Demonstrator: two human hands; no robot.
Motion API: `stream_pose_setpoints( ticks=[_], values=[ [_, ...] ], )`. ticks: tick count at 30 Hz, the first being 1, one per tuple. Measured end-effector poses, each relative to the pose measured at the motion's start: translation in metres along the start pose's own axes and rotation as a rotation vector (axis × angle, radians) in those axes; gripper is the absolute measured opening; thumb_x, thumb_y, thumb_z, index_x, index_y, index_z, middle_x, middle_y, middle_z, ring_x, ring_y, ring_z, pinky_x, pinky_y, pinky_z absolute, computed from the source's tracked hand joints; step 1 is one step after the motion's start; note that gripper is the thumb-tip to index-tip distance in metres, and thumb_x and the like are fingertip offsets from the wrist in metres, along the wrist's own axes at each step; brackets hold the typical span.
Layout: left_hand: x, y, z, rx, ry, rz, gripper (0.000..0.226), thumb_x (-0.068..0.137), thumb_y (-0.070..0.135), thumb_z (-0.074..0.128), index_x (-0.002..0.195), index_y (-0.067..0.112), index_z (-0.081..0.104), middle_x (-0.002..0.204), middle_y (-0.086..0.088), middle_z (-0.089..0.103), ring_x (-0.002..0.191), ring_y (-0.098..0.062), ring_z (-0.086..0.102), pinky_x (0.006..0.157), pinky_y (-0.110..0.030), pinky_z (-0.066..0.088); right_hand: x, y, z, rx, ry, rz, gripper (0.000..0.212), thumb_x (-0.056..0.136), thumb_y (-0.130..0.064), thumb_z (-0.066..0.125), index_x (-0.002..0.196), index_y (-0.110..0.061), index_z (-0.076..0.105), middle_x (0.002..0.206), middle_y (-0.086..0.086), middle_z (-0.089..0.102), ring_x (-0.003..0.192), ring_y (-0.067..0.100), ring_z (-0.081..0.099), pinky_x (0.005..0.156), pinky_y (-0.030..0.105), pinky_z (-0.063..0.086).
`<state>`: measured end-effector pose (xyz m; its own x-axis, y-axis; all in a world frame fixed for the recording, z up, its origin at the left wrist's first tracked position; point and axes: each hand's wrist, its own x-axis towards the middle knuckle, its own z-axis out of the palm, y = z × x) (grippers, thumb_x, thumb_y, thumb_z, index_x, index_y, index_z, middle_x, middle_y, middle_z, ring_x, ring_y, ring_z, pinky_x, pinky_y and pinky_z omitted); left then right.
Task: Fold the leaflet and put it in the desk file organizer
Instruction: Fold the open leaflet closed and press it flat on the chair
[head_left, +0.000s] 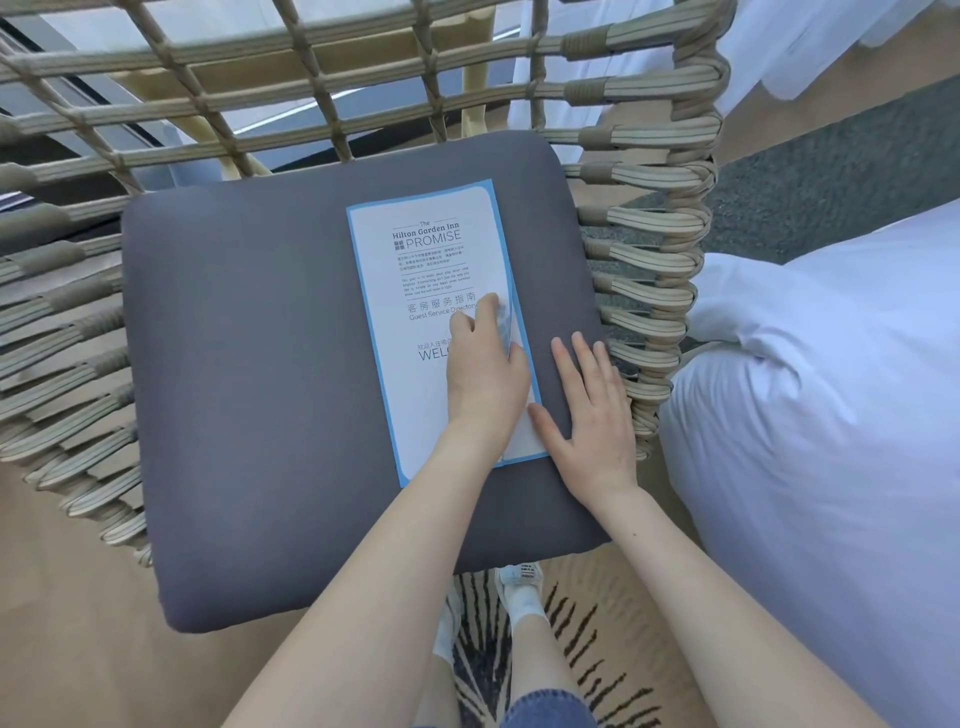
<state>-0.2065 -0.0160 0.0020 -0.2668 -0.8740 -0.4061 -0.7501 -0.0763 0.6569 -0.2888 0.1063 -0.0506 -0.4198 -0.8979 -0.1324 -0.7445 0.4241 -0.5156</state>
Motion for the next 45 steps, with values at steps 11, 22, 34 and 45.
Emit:
stream_pose_setpoints(
  ticks=[11,22,34,45],
  values=[
    [0.008,-0.021,-0.001,-0.073,0.010,0.048,0.051,0.086,0.019,0.060,0.135,0.022,0.047,0.103,-0.002,0.049,0.078,0.001,0.049,0.069,-0.014,0.030,0.000,-0.001,-0.001,-0.012,-0.010,-0.004,0.069,0.095,-0.049,0.046,0.156,-0.022,0.029,0.164,0.003,0.024,0.152,0.026,0.013,0.121,0.047,0.019],
    [0.009,-0.021,0.000,-0.101,0.023,0.055,0.052,0.083,0.024,0.063,0.133,0.025,0.047,0.104,0.000,0.048,0.079,0.000,0.049,0.072,-0.016,0.030,0.001,-0.005,-0.006,0.025,-0.042,0.012,0.068,0.095,-0.049,0.043,0.155,-0.021,0.029,0.164,0.003,0.023,0.153,0.026,0.012,0.122,0.046,0.016],
    [-0.012,-0.028,-0.020,-0.190,-0.095,0.070,0.058,0.087,0.025,0.065,0.141,0.022,0.044,0.107,0.002,0.048,0.086,-0.006,0.054,0.081,-0.018,0.046,0.002,-0.028,-0.028,0.044,-0.134,0.049,0.065,0.098,-0.041,0.040,0.157,-0.017,0.024,0.165,0.002,0.018,0.153,0.020,0.008,0.124,0.044,0.010],
    [-0.043,-0.108,-0.039,0.547,0.067,0.441,0.059,0.097,0.033,0.038,0.150,0.008,0.032,0.158,-0.013,0.031,0.146,-0.033,0.027,0.117,-0.052,0.019,0.011,-0.061,0.004,-0.270,-0.103,-0.229,0.062,0.097,-0.032,0.040,0.154,-0.009,0.032,0.160,0.009,0.032,0.150,0.030,0.024,0.121,0.047,0.016]
  ],
)
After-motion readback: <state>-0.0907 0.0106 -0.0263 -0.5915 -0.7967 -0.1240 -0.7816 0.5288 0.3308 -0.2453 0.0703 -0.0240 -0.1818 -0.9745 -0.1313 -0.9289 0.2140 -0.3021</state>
